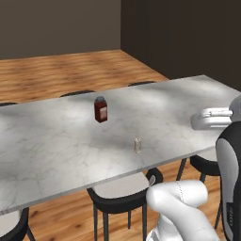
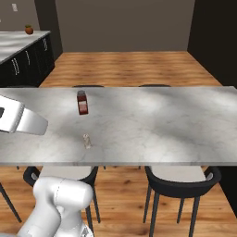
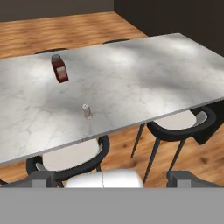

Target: Pick the jar and candle from the dining table and place them in the open cabinet. Close the cabinet after placing the objects.

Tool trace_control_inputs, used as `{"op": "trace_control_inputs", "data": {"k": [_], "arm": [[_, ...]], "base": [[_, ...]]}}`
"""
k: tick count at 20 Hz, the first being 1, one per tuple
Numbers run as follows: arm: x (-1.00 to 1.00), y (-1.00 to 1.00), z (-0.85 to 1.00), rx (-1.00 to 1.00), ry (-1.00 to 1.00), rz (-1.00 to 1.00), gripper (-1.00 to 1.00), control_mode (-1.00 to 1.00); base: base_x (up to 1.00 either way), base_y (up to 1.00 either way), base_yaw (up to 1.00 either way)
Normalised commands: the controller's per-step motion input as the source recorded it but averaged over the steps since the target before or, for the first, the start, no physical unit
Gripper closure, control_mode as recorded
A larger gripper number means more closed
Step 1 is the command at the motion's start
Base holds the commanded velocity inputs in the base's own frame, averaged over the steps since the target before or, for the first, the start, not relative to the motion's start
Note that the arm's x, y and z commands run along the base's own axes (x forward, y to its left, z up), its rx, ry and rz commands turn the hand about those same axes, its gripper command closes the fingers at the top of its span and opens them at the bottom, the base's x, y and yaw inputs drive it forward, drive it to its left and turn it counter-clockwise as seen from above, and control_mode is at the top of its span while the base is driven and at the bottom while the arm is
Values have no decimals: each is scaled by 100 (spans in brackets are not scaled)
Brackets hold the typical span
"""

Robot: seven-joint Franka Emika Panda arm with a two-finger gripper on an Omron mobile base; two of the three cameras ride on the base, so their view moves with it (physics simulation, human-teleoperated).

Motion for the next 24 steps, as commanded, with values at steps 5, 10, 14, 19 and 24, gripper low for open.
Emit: {"op": "trace_control_inputs", "data": {"k": [5, 10, 14, 19, 24], "arm": [[0, 0, 0, 0, 0, 0, -100, 100], [0, 0, 0, 0, 0, 0, -100, 100], [1, 21, -29, 11, 0, 18, -100, -100], [21, 39, -40, 19, 12, 38, -100, -100], [30, 32, -20, 6, 29, 28, -100, -100]], "base": [[0, 0, 0], [0, 0, 0], [0, 0, 0], [0, 0, 0], [0, 0, 0]]}}
